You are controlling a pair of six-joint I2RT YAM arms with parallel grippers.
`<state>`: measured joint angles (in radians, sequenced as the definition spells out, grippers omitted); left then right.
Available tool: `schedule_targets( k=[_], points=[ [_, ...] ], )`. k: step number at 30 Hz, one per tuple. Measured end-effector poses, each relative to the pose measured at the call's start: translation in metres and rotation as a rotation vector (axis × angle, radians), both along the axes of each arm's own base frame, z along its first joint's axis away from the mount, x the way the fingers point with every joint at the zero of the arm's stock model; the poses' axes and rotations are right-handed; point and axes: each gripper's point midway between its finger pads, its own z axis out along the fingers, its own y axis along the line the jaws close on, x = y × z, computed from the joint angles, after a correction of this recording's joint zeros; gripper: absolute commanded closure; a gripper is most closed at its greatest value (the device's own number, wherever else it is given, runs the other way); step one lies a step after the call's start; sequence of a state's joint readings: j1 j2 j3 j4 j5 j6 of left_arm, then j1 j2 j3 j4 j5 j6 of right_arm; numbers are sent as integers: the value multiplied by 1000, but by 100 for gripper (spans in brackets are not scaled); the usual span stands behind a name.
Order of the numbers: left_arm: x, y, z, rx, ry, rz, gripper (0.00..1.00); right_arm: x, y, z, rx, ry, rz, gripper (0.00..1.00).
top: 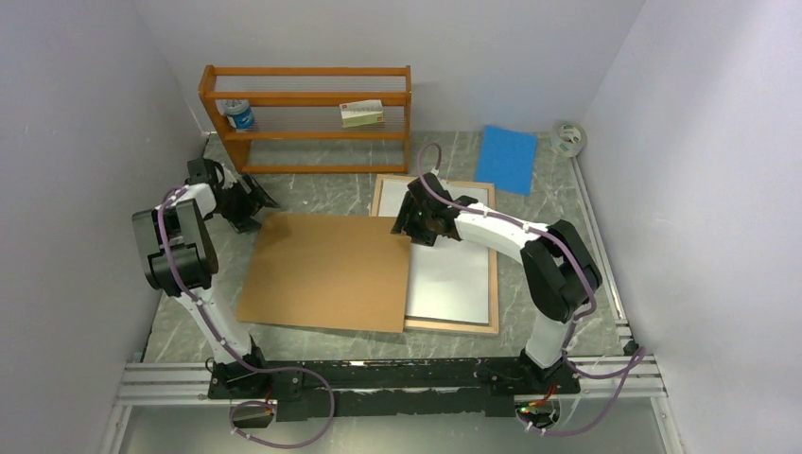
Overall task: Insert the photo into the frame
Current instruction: Place the photo frame item at the center of the board, then turn over the photo frame item at the center of the board.
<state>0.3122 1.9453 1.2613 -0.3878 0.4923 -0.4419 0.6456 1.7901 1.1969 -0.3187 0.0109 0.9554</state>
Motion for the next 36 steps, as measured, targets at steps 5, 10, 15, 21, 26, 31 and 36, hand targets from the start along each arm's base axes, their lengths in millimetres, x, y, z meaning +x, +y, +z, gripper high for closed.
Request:
schedule_targets(
  k=[5, 10, 15, 21, 26, 31, 36],
  points=[
    [-12, -9, -1, -3, 83, -15, 14, 4, -12, 14, -92, -82, 23, 22],
    [-15, -7, -3, 35, 156, -16, 13, 16, -38, 24, -277, -153, 4, 15],
    [-17, 4, -4, 92, 209, -10, 11, 11, -44, 35, -427, -240, 107, 17],
    [-18, 26, 5, 206, 259, 28, 12, -43, 57, 79, -490, -481, 545, 18],
    [-15, 46, 21, 306, 258, 58, 12, -106, 137, 89, -524, -643, 868, 20],
    [-17, 50, 43, 341, 233, 73, 13, -159, 164, 42, -648, -678, 1156, 20],
    [-16, 48, 60, 336, 192, 73, 13, -191, 167, 9, -754, -679, 1338, 21]
  ],
)
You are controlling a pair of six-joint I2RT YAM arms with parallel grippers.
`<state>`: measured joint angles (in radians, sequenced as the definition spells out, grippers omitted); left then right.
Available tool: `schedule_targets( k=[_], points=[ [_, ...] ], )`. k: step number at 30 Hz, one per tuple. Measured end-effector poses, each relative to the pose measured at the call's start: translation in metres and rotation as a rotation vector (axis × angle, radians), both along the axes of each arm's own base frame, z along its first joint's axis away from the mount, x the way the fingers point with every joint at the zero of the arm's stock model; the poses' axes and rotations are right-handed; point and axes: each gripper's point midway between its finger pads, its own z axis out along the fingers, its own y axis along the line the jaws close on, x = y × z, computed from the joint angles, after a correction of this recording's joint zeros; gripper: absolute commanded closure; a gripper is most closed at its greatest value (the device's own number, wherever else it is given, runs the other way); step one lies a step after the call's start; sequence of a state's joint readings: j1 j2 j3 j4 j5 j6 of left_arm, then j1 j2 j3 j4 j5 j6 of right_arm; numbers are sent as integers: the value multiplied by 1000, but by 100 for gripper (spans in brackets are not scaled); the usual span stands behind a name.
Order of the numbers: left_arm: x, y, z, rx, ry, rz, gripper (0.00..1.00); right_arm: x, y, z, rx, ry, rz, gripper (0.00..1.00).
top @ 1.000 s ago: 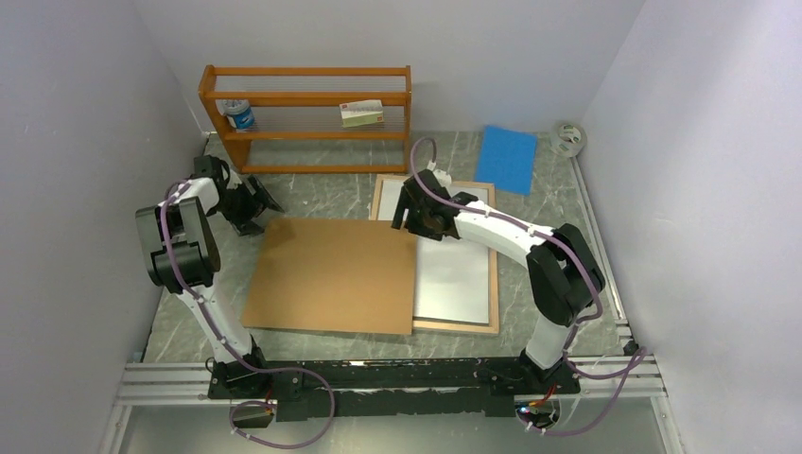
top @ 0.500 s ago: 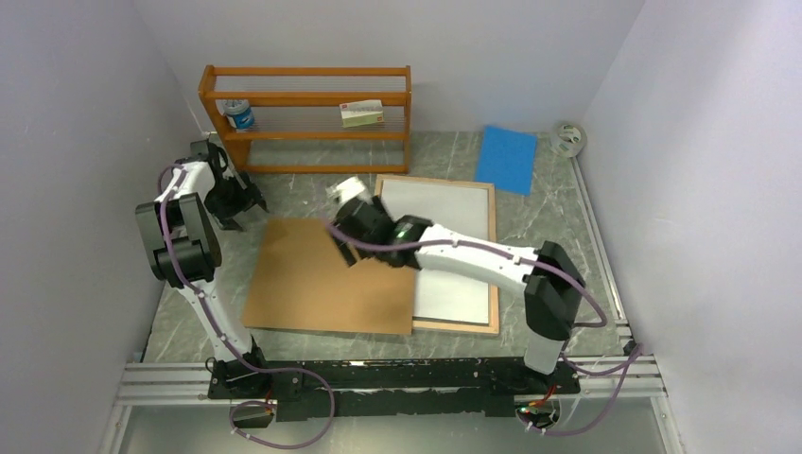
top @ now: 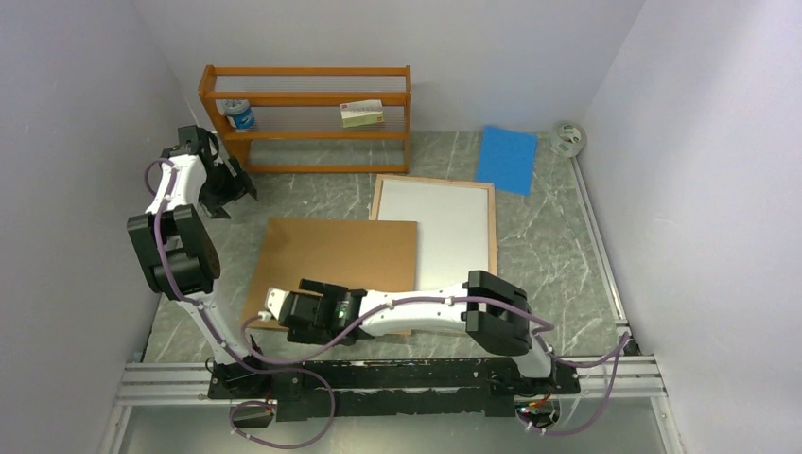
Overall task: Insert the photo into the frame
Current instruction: Turn over the photo frame item at the center of the board.
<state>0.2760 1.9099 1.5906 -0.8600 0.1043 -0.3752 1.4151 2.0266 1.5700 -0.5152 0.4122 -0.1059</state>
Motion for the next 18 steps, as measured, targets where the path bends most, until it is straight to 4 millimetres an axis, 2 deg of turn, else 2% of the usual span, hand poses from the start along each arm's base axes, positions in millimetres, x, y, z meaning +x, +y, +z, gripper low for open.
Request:
schedule_targets(
  k=[4, 8, 12, 14, 18],
  points=[
    [-1, -5, 8, -17, -24, -10, 13, -18, -1, -6, -53, -51, 73, 22],
    [-8, -9, 6, -30, -13, -13, 13, -28, -6, -22, -119, -117, 115, 22],
    [-12, -10, 1, -36, 0, -13, 13, -32, -15, -44, -190, -164, 137, 23],
    [-14, -9, 0, -39, 6, -10, 13, -30, -14, -42, -186, -185, 130, 24],
    [-15, -7, 0, -41, 5, -4, 13, -23, -12, -44, -174, -226, 106, 38]
  ],
)
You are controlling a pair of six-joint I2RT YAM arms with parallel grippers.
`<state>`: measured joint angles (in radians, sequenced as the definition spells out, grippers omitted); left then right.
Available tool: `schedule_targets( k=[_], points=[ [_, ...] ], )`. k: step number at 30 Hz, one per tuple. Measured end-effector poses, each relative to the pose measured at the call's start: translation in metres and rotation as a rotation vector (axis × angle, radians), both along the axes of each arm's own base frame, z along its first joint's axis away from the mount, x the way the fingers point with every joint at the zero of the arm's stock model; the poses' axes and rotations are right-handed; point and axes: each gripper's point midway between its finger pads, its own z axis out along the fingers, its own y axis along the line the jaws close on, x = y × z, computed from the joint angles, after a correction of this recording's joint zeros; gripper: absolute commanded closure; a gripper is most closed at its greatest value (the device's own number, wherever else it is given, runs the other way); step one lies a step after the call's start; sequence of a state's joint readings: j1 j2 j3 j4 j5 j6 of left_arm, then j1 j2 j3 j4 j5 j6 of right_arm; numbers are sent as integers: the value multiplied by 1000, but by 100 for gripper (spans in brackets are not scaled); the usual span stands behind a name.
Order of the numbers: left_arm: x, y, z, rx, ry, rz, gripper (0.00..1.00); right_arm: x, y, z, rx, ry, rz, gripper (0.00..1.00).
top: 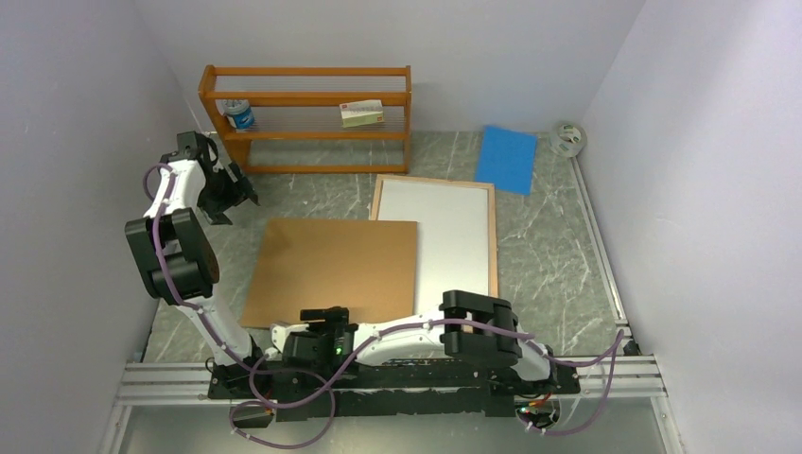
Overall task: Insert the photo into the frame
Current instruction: Turn over the photo frame item at the center of the board.
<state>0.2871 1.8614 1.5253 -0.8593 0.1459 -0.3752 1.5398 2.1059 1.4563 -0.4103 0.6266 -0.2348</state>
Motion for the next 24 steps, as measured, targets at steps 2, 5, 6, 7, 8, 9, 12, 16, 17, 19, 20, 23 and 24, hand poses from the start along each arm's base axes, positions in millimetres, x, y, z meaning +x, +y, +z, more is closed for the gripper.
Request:
schedule_targets(
  k=[2, 5, 6, 7, 8, 9, 12, 16, 17, 19, 20, 23, 24],
  points=[
    [0, 2, 0, -2, -1, 4, 13, 6, 0, -2, 5, -43, -13, 41],
    [-1, 3, 0, -7, -3, 9, 13, 13, -1, -5, 29, -125, -27, 42],
    [-1, 4, 0, -8, -3, 9, 13, 15, -1, -5, 35, -147, -29, 43],
    [-1, 4, 0, -10, -3, 11, 13, 17, -2, -6, 48, -175, -35, 43],
    [-1, 5, 0, -10, -3, 12, 13, 18, -3, -6, 54, -191, -38, 44],
    [-1, 5, 0, -11, -2, 13, 13, 19, -4, -6, 68, -211, -44, 45],
    [-1, 5, 1, -14, -3, 14, 13, 22, -5, -6, 88, -241, -51, 60],
    [-2, 6, 1, -18, -4, 17, 13, 24, -7, -12, 74, -250, -31, 89],
    [-2, 6, 1, -20, -4, 17, 13, 25, -7, -12, 61, -264, -25, 95],
    [-2, 6, 2, -24, -3, 18, 13, 28, -7, -7, 40, -306, -11, 100],
    [-2, 6, 4, -27, -4, 18, 13, 30, -7, -3, 35, -325, -8, 100],
    [1, 6, 10, -36, -18, 15, 13, 35, -9, 3, 9, -367, -4, 100],
    [3, 6, 13, -39, -26, 14, 13, 36, -9, 4, 2, -375, -2, 100]
  ],
)
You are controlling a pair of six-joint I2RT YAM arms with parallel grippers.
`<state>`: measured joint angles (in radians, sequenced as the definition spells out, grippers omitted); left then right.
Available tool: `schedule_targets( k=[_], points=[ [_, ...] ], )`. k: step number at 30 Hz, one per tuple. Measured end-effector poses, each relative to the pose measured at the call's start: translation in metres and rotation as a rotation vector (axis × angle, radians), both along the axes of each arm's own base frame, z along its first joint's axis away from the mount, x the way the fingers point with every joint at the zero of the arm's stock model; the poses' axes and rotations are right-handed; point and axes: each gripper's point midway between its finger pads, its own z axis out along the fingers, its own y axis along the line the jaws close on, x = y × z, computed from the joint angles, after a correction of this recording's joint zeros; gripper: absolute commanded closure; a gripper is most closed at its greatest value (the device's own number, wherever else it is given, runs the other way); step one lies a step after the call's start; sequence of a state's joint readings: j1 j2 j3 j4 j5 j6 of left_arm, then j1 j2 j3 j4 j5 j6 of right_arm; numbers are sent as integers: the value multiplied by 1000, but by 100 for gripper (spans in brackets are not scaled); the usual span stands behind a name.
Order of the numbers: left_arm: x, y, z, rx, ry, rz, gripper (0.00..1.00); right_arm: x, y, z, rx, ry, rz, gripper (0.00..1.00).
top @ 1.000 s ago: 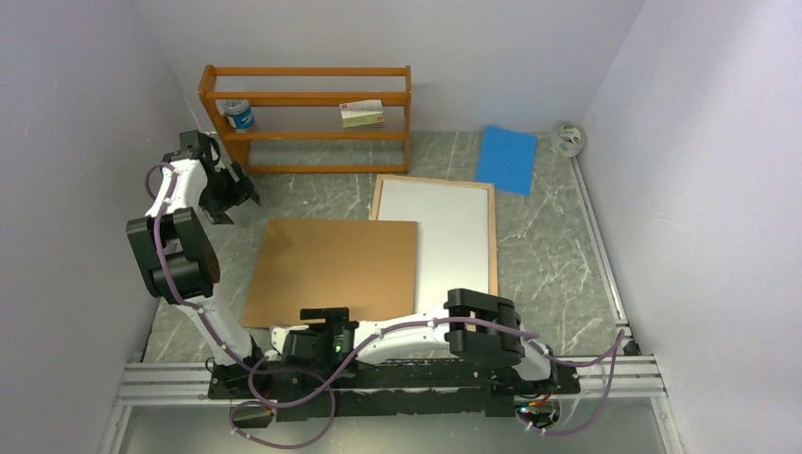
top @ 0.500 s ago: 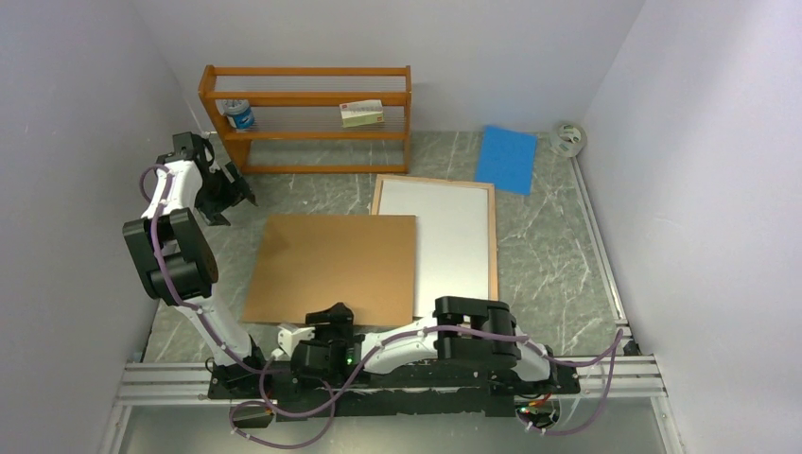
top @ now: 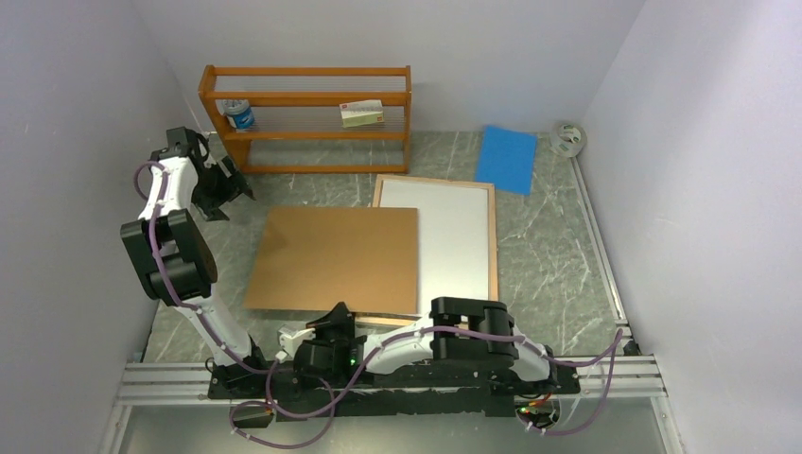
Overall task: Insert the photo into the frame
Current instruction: Turn over the photo frame item at the center of the board.
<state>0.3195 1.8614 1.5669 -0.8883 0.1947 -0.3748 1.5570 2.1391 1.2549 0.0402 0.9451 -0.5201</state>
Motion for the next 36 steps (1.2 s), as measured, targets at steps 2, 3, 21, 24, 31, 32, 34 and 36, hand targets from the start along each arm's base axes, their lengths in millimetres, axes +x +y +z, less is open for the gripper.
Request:
schedule_targets(
  k=[2, 3, 21, 24, 31, 32, 34, 36],
  points=[
    [2, 0, 5, -5, -11, -2, 13, 3, -1, 2, -17, -14, 1, 100],
    [4, -1, 8, -8, -17, -4, 12, 4, -2, 3, -25, -22, 0, 100],
    [-3, -7, 65, -75, -111, 8, 10, 75, 15, 150, 172, -19, -55, 100],
    [-8, -3, 80, -72, -139, 42, 9, 86, 16, 158, 154, 4, -38, 100],
    [-17, 24, 125, 15, -215, 171, 7, 114, 10, 182, 106, 49, -5, 100],
    [-20, 30, 133, 39, -231, 197, 7, 119, 9, 187, 110, 52, -6, 100],
    [-25, 41, 148, 79, -262, 240, 7, 127, 7, 195, 118, 61, -8, 100],
    [-31, 50, 164, 117, -291, 280, 7, 134, 5, 204, 127, 69, -11, 100]
  ],
)
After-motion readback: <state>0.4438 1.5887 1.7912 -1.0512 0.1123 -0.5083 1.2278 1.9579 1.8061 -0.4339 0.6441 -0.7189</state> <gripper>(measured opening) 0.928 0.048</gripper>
